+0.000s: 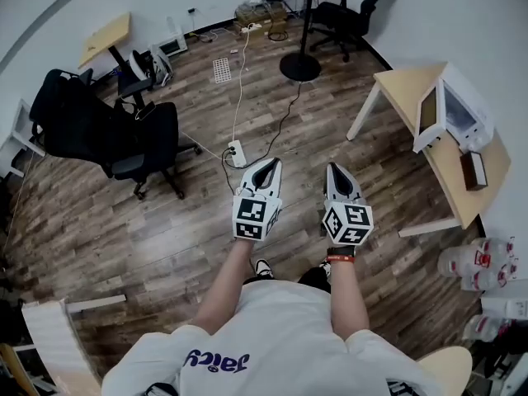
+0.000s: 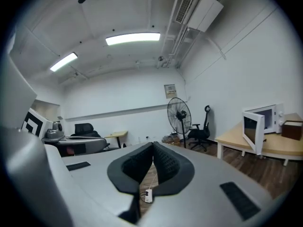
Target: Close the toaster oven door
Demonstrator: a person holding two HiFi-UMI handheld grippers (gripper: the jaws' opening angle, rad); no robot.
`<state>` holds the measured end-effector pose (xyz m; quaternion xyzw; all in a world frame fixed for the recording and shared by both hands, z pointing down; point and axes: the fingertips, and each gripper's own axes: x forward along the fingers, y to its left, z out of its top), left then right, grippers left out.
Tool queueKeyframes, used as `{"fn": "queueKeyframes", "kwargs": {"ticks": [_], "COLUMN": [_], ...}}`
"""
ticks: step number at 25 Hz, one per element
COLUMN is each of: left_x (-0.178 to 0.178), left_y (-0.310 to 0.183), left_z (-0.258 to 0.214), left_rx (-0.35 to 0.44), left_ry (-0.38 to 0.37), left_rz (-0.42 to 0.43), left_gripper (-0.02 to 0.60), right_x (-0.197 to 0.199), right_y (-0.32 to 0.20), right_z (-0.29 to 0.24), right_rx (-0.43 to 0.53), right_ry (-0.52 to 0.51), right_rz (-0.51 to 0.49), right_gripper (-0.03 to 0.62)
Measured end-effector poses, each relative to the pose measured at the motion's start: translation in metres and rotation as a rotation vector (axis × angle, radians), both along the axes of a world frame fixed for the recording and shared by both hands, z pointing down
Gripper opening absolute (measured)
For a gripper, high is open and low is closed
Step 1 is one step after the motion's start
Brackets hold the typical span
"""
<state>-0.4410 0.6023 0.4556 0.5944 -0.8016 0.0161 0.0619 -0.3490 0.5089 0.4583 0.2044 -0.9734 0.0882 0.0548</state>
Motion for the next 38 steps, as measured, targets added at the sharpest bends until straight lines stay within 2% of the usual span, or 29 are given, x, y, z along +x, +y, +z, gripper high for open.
{"fn": "queueKeyframes", "kwargs": {"ticks": [9,15,22,29,33,38], "left_x": [0.128,0.210,0.283,0.356,0.393,0.423], "left_y": [-0.136,-0.220,-0.305,-0.380,-0.407,-0.435], "left_z": [0.008,-0.002,-0.008,-0.008,-0.003,-0.001], "left_rx": [-0.013,-0.015,0.004,0.034,0.020,0.023], "left_ry": [0.028,0.032,0.024,0.058,0.061,0.050], "left_rz": [0.304,0.441,0.531,0.599,0.615,0.645], "left_gripper": [0.019,0.018,0.020,0.019,0.019,0.020], "right_x": [0.126,0.199,0.270,0.346,0.380,0.409], "right_y": [-0.105,-0.176,-0.251,-0.323,-0.345,-0.366], "right_z": [0.010,0.002,-0.004,-0.003,0.004,0.014], "right_rx": [-0.030,-0.036,-0.022,-0.016,-0.036,-0.064], "right_ry": [0.007,-0.002,-0.019,-0.023,-0.017,-0.020], "right_rz": [0.219,0.316,0.384,0.426,0.435,0.452], "right_gripper": [0.014,0.014,0.014,0.014,0.014,0.014]}}
